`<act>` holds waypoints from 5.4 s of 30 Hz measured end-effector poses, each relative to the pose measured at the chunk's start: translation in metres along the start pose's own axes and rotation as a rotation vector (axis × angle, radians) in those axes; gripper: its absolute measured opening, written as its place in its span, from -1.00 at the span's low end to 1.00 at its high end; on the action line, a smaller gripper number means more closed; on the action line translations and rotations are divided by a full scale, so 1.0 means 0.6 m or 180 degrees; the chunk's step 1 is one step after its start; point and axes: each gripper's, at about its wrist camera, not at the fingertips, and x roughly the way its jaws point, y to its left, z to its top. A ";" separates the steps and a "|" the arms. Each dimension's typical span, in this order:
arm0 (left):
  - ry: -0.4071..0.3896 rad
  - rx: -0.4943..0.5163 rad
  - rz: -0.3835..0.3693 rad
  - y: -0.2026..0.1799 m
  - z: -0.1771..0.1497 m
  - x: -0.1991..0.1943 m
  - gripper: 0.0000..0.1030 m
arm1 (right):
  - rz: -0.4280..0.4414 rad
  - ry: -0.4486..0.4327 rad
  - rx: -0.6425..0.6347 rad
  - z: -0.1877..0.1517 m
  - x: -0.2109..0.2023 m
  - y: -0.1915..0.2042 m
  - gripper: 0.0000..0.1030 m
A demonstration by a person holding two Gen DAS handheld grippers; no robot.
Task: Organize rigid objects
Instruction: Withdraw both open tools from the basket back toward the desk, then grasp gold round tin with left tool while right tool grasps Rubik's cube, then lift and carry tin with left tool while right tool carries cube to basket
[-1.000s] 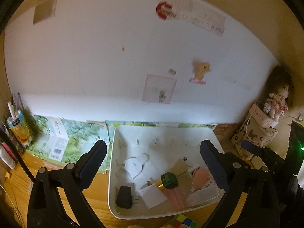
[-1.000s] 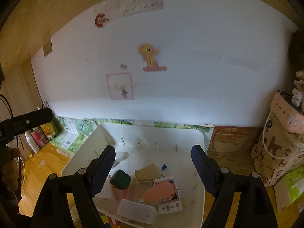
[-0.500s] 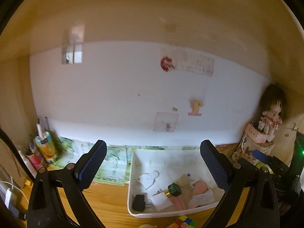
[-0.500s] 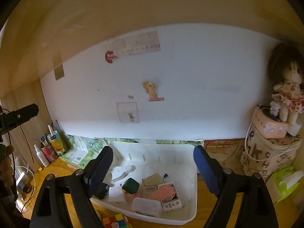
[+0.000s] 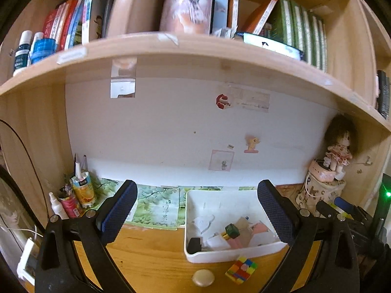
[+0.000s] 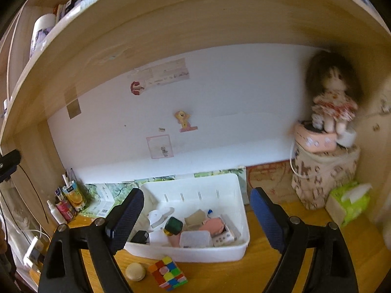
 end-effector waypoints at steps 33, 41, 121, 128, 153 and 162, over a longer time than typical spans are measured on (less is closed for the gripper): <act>0.0921 0.0453 -0.0179 0.009 -0.134 -0.024 0.92 | -0.0053 0.1359 0.1752 -0.214 0.060 0.008 0.74; 0.1408 0.0645 -0.0212 0.004 -0.169 0.064 0.92 | -0.0008 0.1695 0.1850 -0.233 0.128 0.012 0.74; 0.2702 0.0804 -0.0517 -0.034 -0.373 0.367 0.14 | 0.0198 0.2331 0.0610 -0.251 0.291 0.082 0.64; 0.2745 0.0748 -0.0448 -0.023 -0.375 0.357 0.14 | 0.0173 0.2379 0.0692 -0.253 0.279 0.071 0.63; 0.3061 0.0039 -0.0332 0.032 -0.429 0.195 0.13 | 0.0116 0.2735 0.1230 -0.304 0.153 0.039 0.63; 0.2920 -0.0136 -0.0307 0.056 -0.433 0.110 0.13 | 0.0078 0.2785 0.1208 -0.319 0.103 0.046 0.62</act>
